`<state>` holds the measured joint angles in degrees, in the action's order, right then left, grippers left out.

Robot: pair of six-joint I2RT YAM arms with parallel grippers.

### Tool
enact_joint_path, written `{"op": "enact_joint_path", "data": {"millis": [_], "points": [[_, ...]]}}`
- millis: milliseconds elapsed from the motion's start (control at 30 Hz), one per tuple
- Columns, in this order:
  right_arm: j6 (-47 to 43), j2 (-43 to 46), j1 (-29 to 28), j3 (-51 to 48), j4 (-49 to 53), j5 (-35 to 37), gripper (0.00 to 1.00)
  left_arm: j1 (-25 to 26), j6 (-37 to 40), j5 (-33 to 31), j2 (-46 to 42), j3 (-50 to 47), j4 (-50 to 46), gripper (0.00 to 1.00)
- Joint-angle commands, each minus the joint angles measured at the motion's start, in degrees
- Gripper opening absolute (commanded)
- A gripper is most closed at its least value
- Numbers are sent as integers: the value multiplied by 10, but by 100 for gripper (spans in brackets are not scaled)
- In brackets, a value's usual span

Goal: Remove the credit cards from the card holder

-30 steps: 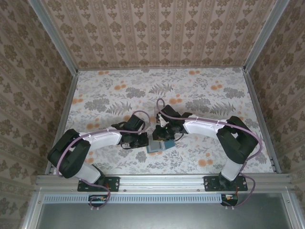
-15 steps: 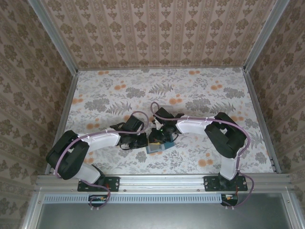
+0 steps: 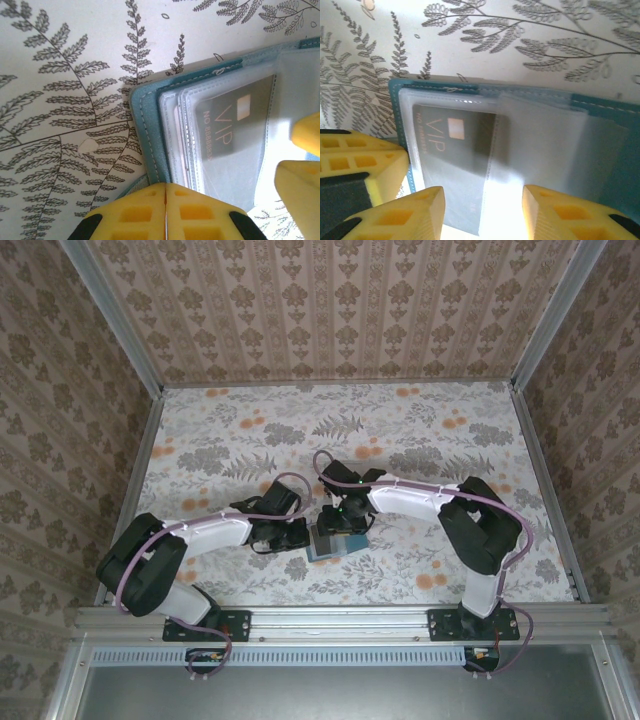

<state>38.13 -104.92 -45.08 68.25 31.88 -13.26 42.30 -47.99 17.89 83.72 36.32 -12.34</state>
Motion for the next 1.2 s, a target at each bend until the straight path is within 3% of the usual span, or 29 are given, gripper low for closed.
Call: {"op": "enact_joint_path", "data": {"millis": [0, 333, 567, 767, 933, 1167], "points": [[-23, 22, -6, 24, 71, 59, 49, -3, 9, 1, 3, -1, -22, 10], [-34, 22, -7, 35, 93, 76, 46, -5, 13, 0, 7, 8, -28, 9], [-37, 29, -7, 33, 94, 77, 23, -7, 22, -4, 14, 18, -38, 10], [-38, 40, -7, 20, 96, 79, 12, -12, 40, -8, 32, 42, -53, 9], [-34, 49, -7, 9, 94, 80, 11, -13, 47, -3, 47, 57, -55, 9], [-36, 54, -5, 2, 108, 113, 20, -13, 48, -2, 40, 63, -65, 9]]}}
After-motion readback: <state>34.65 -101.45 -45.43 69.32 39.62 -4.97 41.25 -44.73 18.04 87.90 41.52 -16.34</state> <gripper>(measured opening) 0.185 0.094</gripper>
